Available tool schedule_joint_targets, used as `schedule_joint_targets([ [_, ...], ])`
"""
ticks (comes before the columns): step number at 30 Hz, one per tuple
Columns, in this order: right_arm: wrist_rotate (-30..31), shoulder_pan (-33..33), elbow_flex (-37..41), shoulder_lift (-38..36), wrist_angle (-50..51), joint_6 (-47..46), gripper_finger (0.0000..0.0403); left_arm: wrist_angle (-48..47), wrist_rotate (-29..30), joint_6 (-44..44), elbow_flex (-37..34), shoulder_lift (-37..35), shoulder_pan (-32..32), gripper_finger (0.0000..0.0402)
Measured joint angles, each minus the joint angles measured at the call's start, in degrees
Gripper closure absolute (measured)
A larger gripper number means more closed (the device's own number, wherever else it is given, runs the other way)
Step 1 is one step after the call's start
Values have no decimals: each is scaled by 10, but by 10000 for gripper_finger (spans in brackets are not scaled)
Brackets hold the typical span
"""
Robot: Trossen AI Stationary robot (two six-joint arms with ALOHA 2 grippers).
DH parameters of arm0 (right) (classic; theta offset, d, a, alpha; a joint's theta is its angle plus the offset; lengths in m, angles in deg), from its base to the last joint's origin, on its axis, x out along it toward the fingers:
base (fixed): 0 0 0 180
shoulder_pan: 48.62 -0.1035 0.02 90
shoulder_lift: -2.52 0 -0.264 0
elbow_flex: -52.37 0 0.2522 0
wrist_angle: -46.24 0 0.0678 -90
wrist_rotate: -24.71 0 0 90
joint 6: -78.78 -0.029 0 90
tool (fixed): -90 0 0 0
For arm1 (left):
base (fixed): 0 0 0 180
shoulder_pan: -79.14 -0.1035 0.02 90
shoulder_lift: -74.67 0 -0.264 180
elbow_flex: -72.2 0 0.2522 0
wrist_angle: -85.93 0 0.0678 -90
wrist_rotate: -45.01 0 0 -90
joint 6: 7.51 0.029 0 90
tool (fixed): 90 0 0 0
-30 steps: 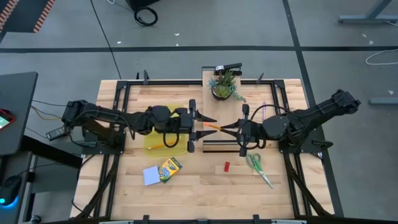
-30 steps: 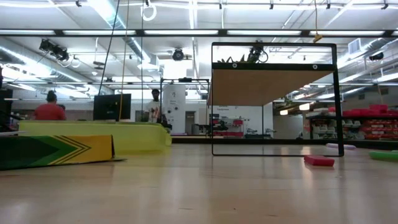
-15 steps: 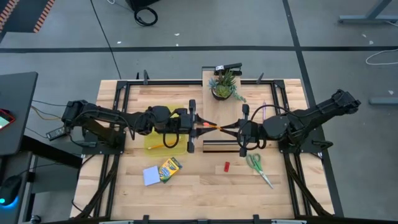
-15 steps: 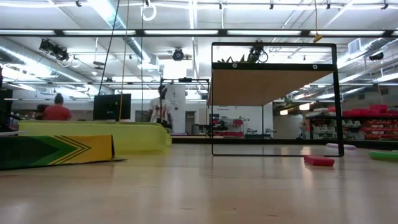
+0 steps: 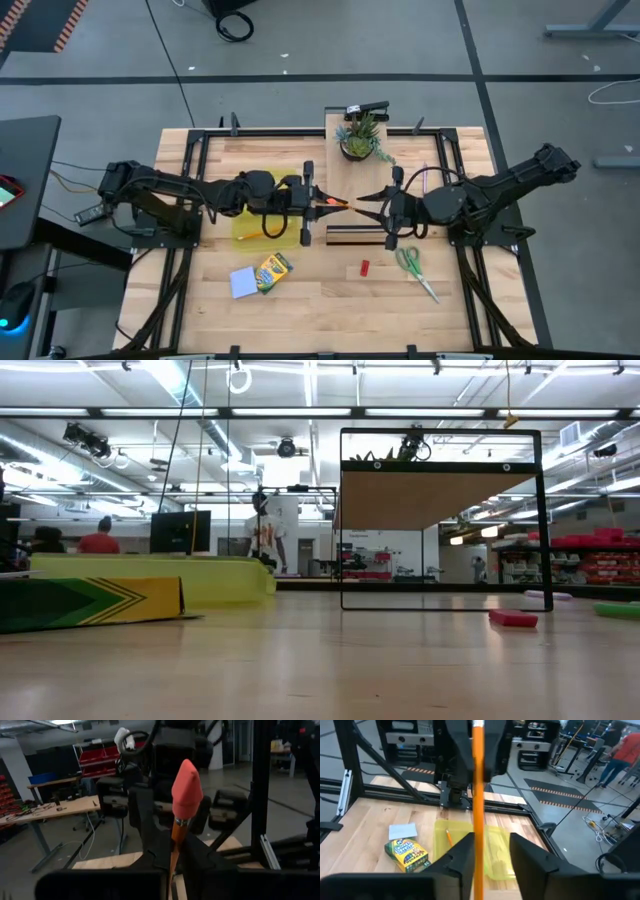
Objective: Pack school essentials
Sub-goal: Put the orange pencil into the yellow supply box
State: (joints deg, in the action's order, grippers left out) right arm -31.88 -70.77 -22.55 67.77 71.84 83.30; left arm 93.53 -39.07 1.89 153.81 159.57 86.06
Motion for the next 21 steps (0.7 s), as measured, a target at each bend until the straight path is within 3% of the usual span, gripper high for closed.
schedule_joint_targets([
  [8,3,-1,0,-34,31,-15,221,-60,20,3,0,-27,0,378],
  [14,12,-1,0,-60,72,-28,215,-119,26,-11,1,-66,-8,381],
  [21,39,-1,0,-89,138,-63,214,-238,71,-22,1,-124,-5,377],
])
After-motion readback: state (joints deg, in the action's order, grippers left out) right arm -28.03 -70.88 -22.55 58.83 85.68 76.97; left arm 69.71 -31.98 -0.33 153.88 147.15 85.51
